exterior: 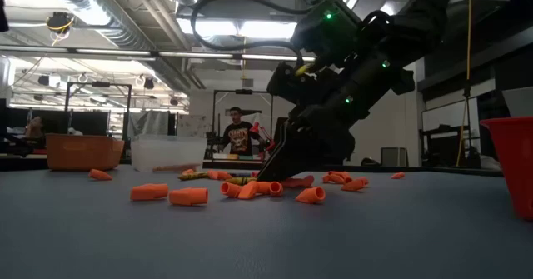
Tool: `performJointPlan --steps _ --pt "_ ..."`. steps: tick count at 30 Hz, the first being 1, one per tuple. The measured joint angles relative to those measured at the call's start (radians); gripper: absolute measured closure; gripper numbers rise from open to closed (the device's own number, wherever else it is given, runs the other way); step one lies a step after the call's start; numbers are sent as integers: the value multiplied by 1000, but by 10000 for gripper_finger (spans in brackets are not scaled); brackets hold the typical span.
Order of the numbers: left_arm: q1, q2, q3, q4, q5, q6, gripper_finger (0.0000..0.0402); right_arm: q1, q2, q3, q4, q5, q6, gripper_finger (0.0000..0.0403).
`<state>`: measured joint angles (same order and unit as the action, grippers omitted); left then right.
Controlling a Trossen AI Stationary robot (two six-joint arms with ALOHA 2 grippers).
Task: Sort crayons
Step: Put the yellow crayon into the orange bin
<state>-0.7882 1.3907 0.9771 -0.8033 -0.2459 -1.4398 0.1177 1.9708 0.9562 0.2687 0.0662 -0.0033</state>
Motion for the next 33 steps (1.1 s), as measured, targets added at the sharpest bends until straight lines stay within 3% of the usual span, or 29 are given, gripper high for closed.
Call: performJointPlan --steps 13,24,33 --pt "96 0 0 12 -78 211 327 0 24 5 23 -18 -1 243" --pt "219 0 0 11 -95 494 327 0 25 6 -31 -23 51 327" --pt "299 0 0 11 -95 619 327 0 25 5 -34 -37 56 377"
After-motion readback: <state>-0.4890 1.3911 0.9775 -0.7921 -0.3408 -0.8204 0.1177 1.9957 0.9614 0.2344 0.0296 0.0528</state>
